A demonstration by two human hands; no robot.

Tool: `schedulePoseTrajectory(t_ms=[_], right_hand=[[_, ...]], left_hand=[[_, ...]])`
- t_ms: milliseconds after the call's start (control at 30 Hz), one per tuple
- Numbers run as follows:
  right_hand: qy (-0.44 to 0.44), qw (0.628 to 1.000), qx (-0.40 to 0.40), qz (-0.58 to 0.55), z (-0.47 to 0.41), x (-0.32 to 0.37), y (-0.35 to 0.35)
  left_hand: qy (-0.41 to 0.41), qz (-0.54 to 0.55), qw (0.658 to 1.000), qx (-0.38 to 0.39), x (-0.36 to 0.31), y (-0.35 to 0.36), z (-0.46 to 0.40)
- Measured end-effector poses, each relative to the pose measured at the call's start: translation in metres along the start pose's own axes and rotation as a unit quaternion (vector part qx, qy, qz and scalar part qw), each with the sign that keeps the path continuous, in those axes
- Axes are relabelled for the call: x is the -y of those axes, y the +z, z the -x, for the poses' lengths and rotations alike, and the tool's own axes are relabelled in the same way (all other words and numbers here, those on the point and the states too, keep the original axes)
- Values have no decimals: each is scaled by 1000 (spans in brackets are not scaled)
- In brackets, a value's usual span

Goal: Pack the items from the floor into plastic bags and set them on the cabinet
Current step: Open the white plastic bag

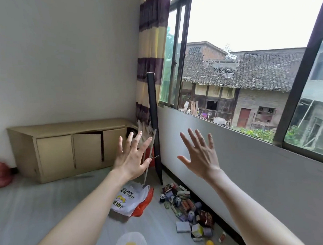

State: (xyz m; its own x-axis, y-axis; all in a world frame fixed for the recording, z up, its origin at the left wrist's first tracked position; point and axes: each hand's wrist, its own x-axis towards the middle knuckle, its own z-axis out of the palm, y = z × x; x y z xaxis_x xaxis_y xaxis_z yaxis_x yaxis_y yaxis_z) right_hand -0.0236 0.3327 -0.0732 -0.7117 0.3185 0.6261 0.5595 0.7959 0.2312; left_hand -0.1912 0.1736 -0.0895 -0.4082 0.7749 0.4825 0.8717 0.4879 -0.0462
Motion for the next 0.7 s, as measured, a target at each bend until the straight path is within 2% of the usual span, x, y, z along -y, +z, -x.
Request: schedulePoseTrajectory(t_ms=[267,433,533,700], right_hand=[[37,997,56,-33,-53,-42,129],[130,982,88,-103,-67,-58,221],[138,975,129,-115,-71,-71,275],[154,966,153,-140,-92,-104,349]], left_hand=[[-5,13,999,50,9,116,-95],[-30,95,994,42,-4,187,-157],[-26,97,990,99,-19,239,-174],[-46,76,982,166,-13,307,-215]])
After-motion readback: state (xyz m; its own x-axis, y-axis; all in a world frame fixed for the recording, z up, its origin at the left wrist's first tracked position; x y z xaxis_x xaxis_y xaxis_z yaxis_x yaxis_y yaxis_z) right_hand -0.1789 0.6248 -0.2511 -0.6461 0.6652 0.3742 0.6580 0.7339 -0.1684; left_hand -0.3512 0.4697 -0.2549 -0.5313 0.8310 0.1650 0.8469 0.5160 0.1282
